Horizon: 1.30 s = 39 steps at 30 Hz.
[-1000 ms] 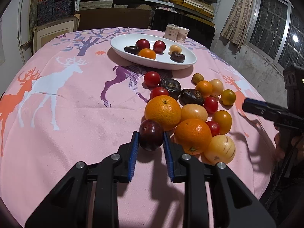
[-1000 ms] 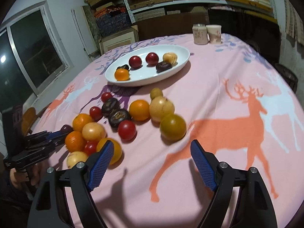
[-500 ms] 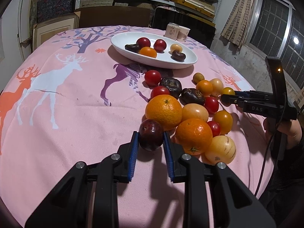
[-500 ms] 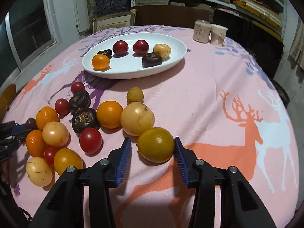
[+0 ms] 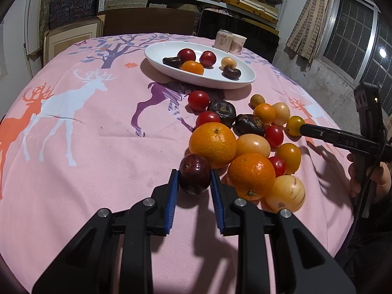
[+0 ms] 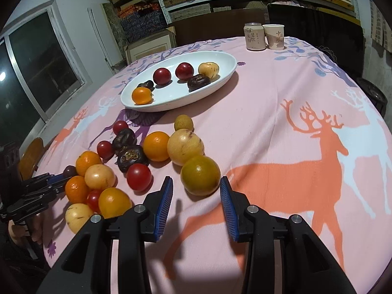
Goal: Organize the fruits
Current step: 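Close the right tool on a yellow-green round fruit while the left tool lifts the plum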
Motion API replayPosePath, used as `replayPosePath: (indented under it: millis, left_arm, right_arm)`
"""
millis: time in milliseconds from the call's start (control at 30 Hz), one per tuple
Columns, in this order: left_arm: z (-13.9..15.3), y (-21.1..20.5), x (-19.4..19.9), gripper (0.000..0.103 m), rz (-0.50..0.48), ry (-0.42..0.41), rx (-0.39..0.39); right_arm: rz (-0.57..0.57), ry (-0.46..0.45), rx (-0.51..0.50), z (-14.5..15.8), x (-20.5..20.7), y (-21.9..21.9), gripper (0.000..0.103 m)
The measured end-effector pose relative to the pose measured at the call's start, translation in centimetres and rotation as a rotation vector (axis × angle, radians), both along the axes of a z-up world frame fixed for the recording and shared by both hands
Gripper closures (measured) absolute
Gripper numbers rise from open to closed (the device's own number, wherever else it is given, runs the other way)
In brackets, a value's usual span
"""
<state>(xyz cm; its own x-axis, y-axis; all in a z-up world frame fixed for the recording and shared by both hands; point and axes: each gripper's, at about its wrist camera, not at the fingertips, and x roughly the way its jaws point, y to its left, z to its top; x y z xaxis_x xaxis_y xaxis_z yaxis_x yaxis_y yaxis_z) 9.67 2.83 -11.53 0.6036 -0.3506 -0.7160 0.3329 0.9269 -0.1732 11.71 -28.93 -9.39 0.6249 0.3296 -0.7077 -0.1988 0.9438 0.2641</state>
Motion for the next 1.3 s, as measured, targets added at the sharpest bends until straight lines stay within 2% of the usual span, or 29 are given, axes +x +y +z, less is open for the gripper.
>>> replayPosePath:
  millis: [267, 400, 533, 633, 733, 833, 1067, 1200, 1300]
  left_arm:
    - [0.3, 0.2, -0.3, 0.078, 0.0, -0.013, -0.015]
    - [0.7, 0.5, -0.4, 0.078, 0.01, -0.021, -0.031]
    - [2.1, 0.8, 0.0, 0.078, 0.009, -0.01, -0.058]
    - [5.1, 0.9, 0.8, 0.078, 0.008, -0.056, -0.045]
    - [7.7, 0.9, 2.4, 0.078, 0.012, -0.082, -0.036]
    - [9.6, 0.6, 5.4, 0.078, 0.027, -0.085, -0.035]
    - [10.4, -1.2, 11.5, 0.078, 0.03, -0.055, -0.032]
    - [10.3, -1.9, 11.2, 0.078, -0.008, -0.072, -0.057]
    - [10.0, -2.5, 9.9, 0.078, -0.044, -0.097, -0.047]
  right_arm:
    - [0.013, -0.014, 0.064, 0.3, -2.0, -0.2, 0.063]
    - [0.001, -0.054, 0.083, 1.7, -2.5, -0.7, 0.063]
    - [-0.036, -0.168, 0.115, 5.7, -2.6, -1.9, 0.063]
    - [-0.061, -0.253, 0.14, 9.1, -1.8, -2.8, 0.063]
    - [-0.058, -0.317, 0.114, 12.1, -0.2, -2.5, 0.063]
    - [-0.029, -0.332, 0.078, 13.5, 2.0, -1.3, 0.063]
    - [-0.031, -0.296, 0.005, 12.5, 7.9, 0.8, 0.063]
    - [0.006, -0.283, 0.004, 11.0, 7.3, 1.3, 0.063]
    - [0.036, -0.308, -0.05, 9.8, 5.5, 1.8, 0.063]
